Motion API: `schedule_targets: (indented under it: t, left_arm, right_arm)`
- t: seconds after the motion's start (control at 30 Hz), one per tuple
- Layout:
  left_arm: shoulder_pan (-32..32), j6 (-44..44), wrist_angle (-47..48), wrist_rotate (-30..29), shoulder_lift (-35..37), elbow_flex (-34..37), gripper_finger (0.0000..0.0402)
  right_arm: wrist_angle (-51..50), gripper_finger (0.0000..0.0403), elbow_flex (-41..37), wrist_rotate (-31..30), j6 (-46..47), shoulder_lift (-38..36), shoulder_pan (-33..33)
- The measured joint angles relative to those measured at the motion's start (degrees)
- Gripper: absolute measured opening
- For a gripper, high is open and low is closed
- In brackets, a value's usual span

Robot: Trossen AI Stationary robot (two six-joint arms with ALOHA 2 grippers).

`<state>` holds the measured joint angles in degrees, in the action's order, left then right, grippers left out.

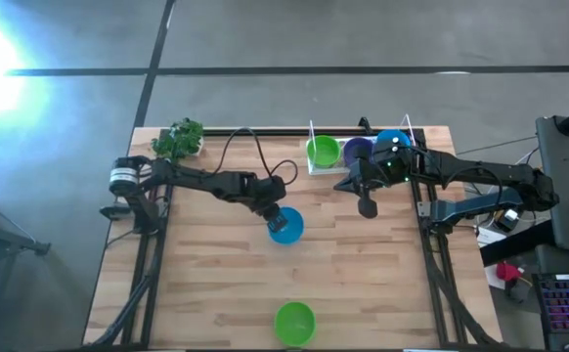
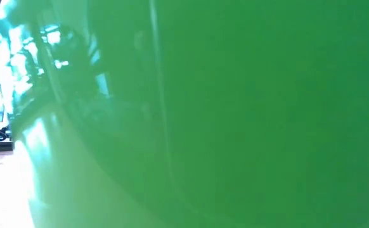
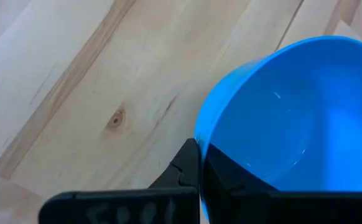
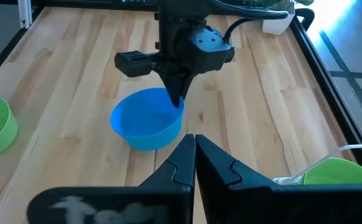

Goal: Pick & Place Mini bowls
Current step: Stack the blue bowl on top of the blue bowl on the shelf

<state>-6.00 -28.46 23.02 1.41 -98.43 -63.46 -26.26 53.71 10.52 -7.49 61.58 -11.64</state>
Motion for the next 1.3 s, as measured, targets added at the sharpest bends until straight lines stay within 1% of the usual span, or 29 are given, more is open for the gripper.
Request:
schedule_targets:
  t: [0.9, 0.97, 1.2, 1.3]
  left_arm:
    - [0.0, -1.6, 0.0, 0.0, 0.0, 0.0, 0.0001]
    - [0.0, -1.6, 0.0, 0.0, 0.0, 0.0, 0.0008]
    - [0.0, -1.5, 0.0, 0.0, 0.0, 0.0, 0.0055]
    - [0.0, -0.3, -0.1, 0.0, 0.0, 0.0, 0.0062]
  right_arm:
    - [0.0, 0.0008, 0.0, 0.0, 0.0, 0.0, 0.0]
    - [0.0, 0.0008, 0.0, 0.0, 0.0, 0.0, 0.0]
    - [0.0, 0.0008, 0.0, 0.0, -0.1, 0.0, 0.0]
    - [0.0, 0.0008, 0.0, 0.0, -0.2, 0.0, 0.0]
